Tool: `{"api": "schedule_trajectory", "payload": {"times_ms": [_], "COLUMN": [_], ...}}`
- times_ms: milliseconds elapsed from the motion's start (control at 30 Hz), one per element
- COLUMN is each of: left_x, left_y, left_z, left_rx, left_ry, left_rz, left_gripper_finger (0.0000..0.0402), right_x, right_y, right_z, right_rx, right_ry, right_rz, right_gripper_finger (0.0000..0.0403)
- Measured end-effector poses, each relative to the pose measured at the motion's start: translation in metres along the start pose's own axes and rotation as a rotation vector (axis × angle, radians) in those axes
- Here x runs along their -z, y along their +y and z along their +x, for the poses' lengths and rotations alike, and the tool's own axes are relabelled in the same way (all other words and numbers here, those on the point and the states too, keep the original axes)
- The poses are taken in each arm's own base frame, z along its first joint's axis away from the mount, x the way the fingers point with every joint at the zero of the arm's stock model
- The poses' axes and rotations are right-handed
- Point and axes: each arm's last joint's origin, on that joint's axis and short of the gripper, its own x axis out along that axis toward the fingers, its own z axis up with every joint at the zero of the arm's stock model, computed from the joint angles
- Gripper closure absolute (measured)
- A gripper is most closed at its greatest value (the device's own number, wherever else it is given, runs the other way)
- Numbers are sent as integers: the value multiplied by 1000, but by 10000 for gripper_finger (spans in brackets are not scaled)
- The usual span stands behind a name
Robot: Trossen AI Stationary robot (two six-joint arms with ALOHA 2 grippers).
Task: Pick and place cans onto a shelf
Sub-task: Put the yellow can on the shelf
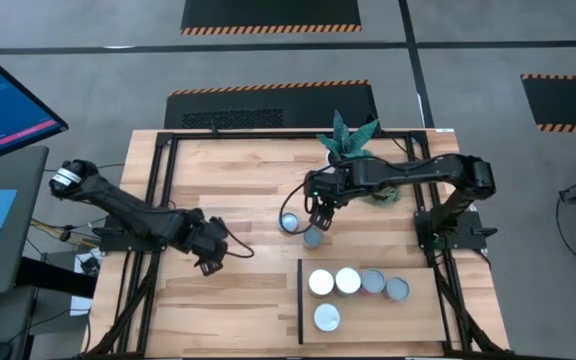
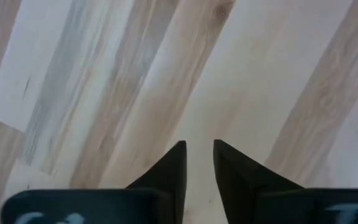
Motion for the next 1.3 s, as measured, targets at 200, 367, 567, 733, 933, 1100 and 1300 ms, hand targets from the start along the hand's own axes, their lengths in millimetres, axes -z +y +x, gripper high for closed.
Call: {"api": "schedule_trajectory", "payload": {"times_ms": [200,367,567,733,933,1100,1300], "left_x": [13,22,27,28,28,28,27], "left_y": [-14,-19,-23,-23,-23,-23,-23], "left_z": [-4,-7,-9,-9,-9,-9,-9], "left_rx": [-7,-34,-47,-50,-52,-52,-52], "left_ry": [-66,-115,-152,-151,-154,-154,-163], "left_rz": [69,70,56,61,64,65,65], "left_gripper_finger": [307,303,303,303,303,303,303], "right_x": [-7,-8,-3,4,11,12,11], "right_y": [2,6,20,32,42,45,44], "right_z": [0,13,42,60,79,87,88], "right_rx": [-69,-93,-92,-76,-59,-55,-53], "right_ry": [-49,-14,76,134,188,203,202], "right_rz": [7,-13,-48,-82,-113,-115,-92], "right_gripper_finger": [161,167,170,171,171,171,189]}}
